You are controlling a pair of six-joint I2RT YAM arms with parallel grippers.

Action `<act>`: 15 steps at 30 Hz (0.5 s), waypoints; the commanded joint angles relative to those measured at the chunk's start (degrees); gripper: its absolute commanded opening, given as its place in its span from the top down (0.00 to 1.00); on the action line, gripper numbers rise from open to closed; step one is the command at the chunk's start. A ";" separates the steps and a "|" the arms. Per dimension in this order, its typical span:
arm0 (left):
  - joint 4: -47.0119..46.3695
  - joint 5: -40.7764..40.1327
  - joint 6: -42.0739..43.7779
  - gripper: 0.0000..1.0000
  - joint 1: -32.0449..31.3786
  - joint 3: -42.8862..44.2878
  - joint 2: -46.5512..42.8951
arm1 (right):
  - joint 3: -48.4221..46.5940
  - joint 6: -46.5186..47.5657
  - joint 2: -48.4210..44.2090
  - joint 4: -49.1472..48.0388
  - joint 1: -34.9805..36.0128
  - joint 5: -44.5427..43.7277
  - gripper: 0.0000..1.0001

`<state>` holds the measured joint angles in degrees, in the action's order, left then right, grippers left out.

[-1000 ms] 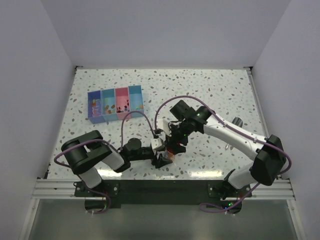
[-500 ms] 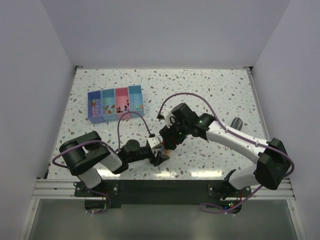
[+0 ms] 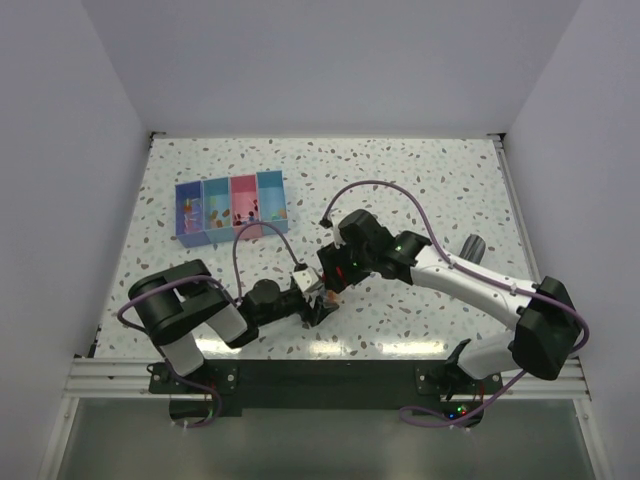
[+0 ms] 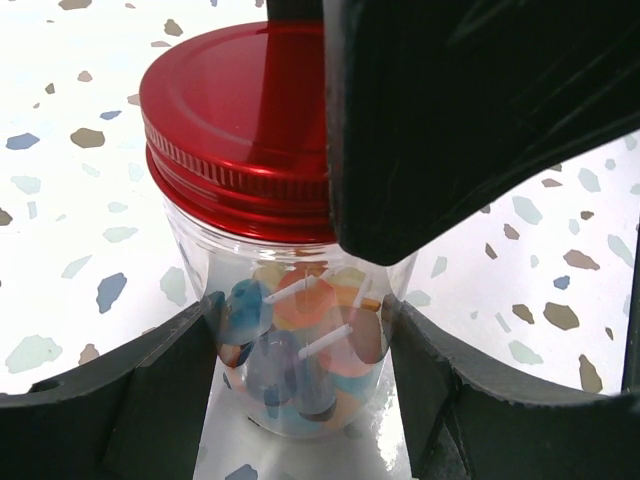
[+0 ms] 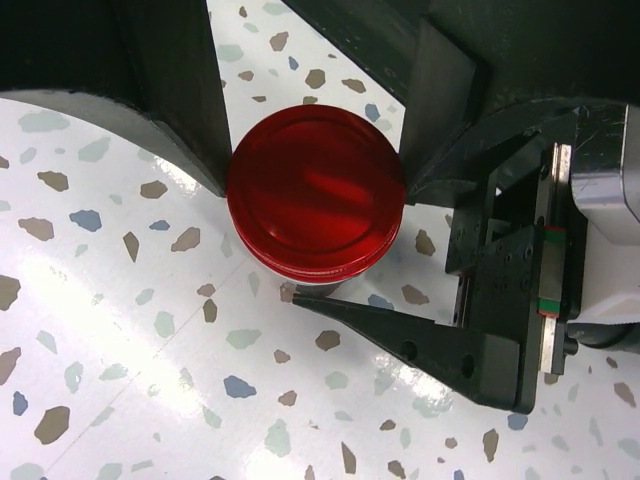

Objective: Pack the candies
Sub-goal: Screw the bottle lid onto the packing bottle.

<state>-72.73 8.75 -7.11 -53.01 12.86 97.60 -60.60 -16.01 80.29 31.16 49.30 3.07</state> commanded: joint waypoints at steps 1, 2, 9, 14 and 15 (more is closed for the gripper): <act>-19.81 -6.03 -0.27 0.98 0.02 1.46 1.80 | 1.27 -7.72 -0.48 -2.50 0.01 -5.27 0.49; -20.25 -5.86 -0.79 0.98 0.02 1.38 2.06 | 0.84 -7.37 -1.18 -2.24 0.01 -5.36 0.39; -23.07 -2.43 -1.85 0.98 0.02 -0.20 4.79 | -5.49 5.18 -3.30 4.25 -0.17 -3.16 0.02; -21.94 0.64 -0.80 0.98 0.10 -0.82 4.61 | -7.52 25.30 -6.11 10.31 -1.57 2.98 0.02; -21.49 2.22 -0.45 0.99 0.10 -0.82 4.35 | -7.43 27.94 -6.72 10.94 -2.01 4.21 0.02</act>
<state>-77.58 7.66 -8.34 -52.93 12.99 101.14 -65.60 -1.96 76.97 37.41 48.47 2.85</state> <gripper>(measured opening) 0.693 0.983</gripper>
